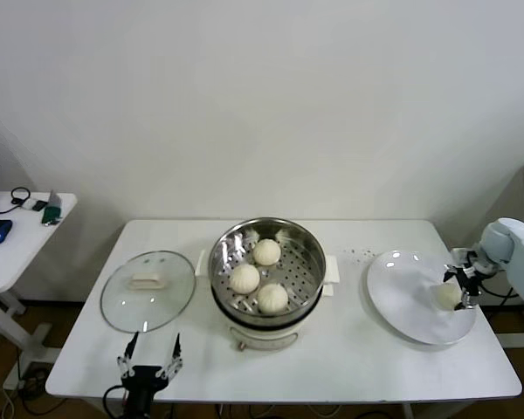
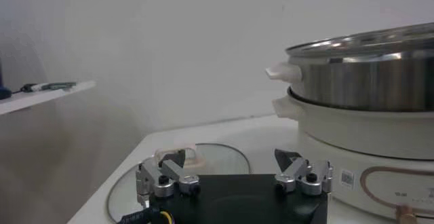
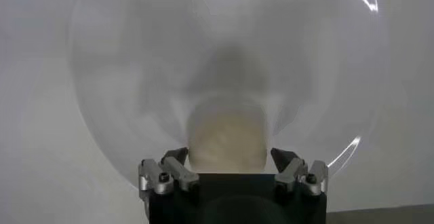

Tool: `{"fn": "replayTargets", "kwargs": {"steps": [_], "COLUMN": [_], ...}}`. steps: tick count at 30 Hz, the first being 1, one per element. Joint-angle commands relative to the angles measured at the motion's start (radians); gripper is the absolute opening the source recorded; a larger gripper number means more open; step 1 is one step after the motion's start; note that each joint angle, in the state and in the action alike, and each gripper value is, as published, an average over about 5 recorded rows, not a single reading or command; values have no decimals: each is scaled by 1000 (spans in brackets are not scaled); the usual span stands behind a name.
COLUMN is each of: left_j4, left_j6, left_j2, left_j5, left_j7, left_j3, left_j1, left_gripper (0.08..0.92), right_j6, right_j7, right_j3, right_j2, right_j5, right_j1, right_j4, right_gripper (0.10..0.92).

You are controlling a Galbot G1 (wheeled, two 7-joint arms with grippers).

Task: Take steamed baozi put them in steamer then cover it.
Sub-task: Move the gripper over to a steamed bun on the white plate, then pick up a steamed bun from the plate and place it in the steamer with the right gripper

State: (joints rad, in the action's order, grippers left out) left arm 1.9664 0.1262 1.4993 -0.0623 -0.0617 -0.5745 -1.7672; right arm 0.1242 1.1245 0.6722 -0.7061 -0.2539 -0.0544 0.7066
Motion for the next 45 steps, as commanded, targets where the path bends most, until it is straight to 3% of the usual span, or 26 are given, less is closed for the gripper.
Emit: {"fn": "replayTargets", "kwargs": {"steps": [1,6,11,17,26,35,45], "left_j4": [-1,-1,1,6,24,33,33], "left_j6": [-2,-3,-2,-2,-5,6,20], "left_j2": [2,1,1,0,-6,-35,-76], "left_j5": [-1,0,-1,-1,-3,4,11], "left_j7": [-2,-2,-2,-2,17,25,24], "left_j3": [2,2,2,3,18,36,60], "left_j1": [4,6,3,-1,-8,-1,-8], "left_gripper": [823,823,823,823,823,823,823], "right_j6": [4,5,-31,-154,-309,-342,-373], "right_j7": [15,20,30,23,-42,-89,-135], "right_j3": [-17,-21,2,190,674,1010,1194], "right_j2": [-25,-33,-28,9,-9,-173,-365], "right_j5": [-13,-11,66,366,856,1176,1386], "right_j1": [-5,5,24,138,573,936,1110], "right_j4": [-44,-63,-60,19,200,281,417], "right_gripper": [798,726,706,704,706,710,712]}}
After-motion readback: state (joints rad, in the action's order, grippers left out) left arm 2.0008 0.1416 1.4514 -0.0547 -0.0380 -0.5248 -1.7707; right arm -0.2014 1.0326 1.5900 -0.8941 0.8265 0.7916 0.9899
